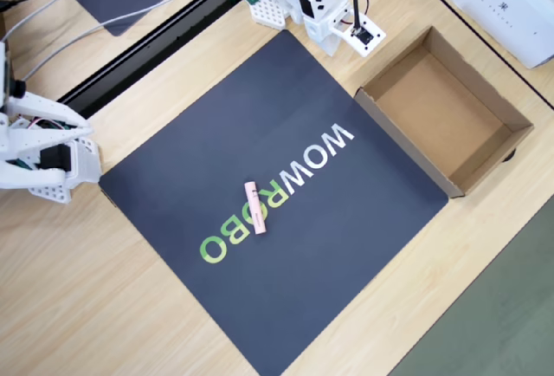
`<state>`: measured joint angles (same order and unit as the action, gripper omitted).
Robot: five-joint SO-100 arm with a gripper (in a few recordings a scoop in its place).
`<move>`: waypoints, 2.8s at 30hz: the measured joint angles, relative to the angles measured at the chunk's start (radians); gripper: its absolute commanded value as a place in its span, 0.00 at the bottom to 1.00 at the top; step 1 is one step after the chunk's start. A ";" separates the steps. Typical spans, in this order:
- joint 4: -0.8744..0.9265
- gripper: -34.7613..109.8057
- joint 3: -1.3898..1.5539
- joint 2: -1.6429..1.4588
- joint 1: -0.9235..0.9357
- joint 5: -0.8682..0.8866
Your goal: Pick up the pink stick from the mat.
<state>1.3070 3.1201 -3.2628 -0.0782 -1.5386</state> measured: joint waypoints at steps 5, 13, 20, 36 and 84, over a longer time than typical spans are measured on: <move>0.000 0.24 0.000 0.000 0.000 0.000; 0.000 0.24 0.000 0.000 0.000 0.000; 0.000 0.24 0.000 0.000 0.000 0.000; -0.120 0.24 -0.155 0.011 0.020 -0.012; -0.313 0.24 -1.347 1.371 0.609 -0.015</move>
<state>0.9940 1.7733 -1.8914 0.5308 -1.5539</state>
